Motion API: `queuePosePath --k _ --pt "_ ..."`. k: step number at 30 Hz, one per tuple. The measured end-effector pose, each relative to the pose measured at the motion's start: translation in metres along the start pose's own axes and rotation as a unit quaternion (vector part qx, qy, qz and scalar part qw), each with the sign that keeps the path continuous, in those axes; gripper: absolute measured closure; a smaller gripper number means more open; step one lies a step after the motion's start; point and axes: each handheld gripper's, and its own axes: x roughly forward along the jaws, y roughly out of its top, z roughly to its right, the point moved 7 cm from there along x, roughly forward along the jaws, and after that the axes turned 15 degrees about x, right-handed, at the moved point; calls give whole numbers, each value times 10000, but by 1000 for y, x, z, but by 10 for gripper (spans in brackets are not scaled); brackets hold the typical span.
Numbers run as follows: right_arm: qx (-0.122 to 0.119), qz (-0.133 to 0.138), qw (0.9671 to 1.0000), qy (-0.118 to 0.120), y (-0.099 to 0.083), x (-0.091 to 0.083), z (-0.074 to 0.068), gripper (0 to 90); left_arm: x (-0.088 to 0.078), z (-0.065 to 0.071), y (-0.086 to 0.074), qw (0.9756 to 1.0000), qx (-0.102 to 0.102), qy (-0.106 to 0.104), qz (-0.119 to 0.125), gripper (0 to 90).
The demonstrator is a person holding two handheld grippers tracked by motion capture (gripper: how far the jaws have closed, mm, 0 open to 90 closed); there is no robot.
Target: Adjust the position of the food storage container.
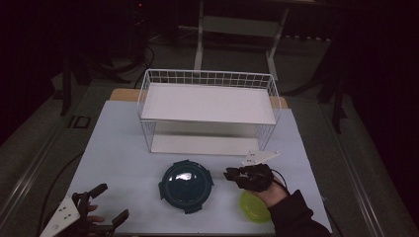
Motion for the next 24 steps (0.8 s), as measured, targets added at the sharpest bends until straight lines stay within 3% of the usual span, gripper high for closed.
queuePosePath --k 6,16,20,24 --pt "-144 -314 9994 40 4 17 -4 894 0 0 0 10000 7 -8 3 0" --pt "-365 -1052 9938 53 -2 43 -14 900 -1 0 0 10000 10 -24 6 0" --pt "-299 -1079 9937 74 -2 45 -13 900 -1 0 0 10000 7 -31 3 0" --pt "-331 -1151 9928 -69 -2 47 -11 900 0 0 0 10000 6 -31 3 0"
